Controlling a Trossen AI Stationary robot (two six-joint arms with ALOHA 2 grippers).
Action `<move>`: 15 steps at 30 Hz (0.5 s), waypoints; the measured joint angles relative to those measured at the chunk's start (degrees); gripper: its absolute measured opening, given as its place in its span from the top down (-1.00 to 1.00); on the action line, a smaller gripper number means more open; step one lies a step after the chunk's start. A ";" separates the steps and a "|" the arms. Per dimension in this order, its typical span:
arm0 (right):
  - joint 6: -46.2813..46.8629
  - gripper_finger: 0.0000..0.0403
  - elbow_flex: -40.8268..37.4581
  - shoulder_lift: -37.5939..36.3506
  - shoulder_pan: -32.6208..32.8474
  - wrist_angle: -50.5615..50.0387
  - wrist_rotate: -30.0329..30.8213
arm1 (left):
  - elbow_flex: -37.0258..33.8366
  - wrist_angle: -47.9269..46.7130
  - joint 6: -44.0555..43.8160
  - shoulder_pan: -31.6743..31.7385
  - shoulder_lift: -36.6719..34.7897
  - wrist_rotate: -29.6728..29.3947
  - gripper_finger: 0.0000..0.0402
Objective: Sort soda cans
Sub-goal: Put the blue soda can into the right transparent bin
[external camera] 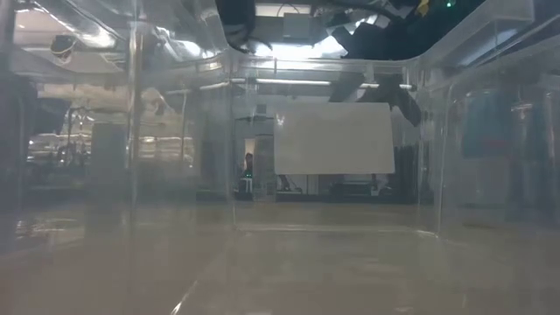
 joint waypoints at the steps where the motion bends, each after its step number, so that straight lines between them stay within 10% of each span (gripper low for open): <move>1: 0.10 0.33 0.00 0.00 0.00 0.22 -0.02 | 1.33 0.02 1.18 0.16 1.16 0.78 -0.16; 15: 0.48 0.33 0.00 -0.02 0.00 -0.44 -1.75 | 13.52 -6.68 6.15 0.19 14.68 6.10 -0.16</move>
